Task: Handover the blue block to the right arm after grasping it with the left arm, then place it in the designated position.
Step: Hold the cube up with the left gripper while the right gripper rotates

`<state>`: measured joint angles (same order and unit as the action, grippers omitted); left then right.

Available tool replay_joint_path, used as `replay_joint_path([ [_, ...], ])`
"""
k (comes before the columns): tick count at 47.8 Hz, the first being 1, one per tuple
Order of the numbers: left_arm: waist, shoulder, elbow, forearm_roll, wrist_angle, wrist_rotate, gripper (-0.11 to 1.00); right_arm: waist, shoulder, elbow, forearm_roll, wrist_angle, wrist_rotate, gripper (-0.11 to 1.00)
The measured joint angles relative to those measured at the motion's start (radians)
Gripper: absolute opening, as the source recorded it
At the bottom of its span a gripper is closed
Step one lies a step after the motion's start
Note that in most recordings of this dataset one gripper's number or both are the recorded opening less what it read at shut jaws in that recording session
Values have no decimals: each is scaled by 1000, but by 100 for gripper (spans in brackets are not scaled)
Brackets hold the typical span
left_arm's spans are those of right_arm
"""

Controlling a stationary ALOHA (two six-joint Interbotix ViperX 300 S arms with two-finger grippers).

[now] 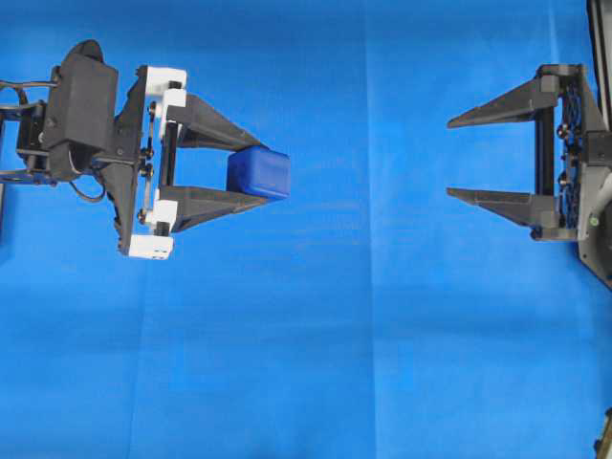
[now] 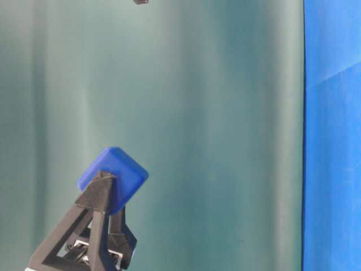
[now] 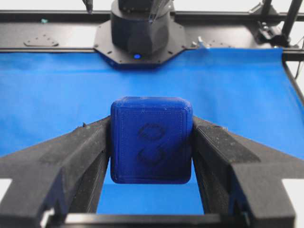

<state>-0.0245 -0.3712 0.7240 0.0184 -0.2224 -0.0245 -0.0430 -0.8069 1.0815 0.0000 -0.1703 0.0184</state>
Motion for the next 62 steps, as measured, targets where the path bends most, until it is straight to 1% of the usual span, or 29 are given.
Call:
replay_joint_path([
  [13,0,0,0,-3,0,-5,46,2,2,-5,-3,0,-8,98],
  [17,0,0,-2,-3,0,-5,46,5,2,-14,-29,2,-23,98],
  [27,0,0,0,-3,0,-8,46,18,-6,-29,-189,18,-118,97],
  [35,0,0,0,-3,0,-9,46,18,-8,-40,-365,20,-244,97],
  [36,0,0,0,-3,0,-9,46,18,-8,-40,-396,20,-272,97],
  [39,2,0,0,-2,0,-9,46,18,-9,-41,-465,18,-324,97],
  [45,2,0,0,-3,0,-9,46,18,-9,-43,-586,18,-423,97],
  [46,2,0,0,-3,0,-9,46,18,-9,-43,-617,18,-451,97],
  [48,2,0,0,-3,0,-9,46,18,-9,-43,-653,20,-479,97],
  [52,2,0,0,-3,0,-9,46,20,-9,-46,-701,23,-518,97],
  [54,2,0,0,-2,0,-9,46,20,-9,-48,-716,26,-535,97],
  [62,2,0,0,-3,-2,-11,46,20,-9,-49,-758,32,-578,96],
])
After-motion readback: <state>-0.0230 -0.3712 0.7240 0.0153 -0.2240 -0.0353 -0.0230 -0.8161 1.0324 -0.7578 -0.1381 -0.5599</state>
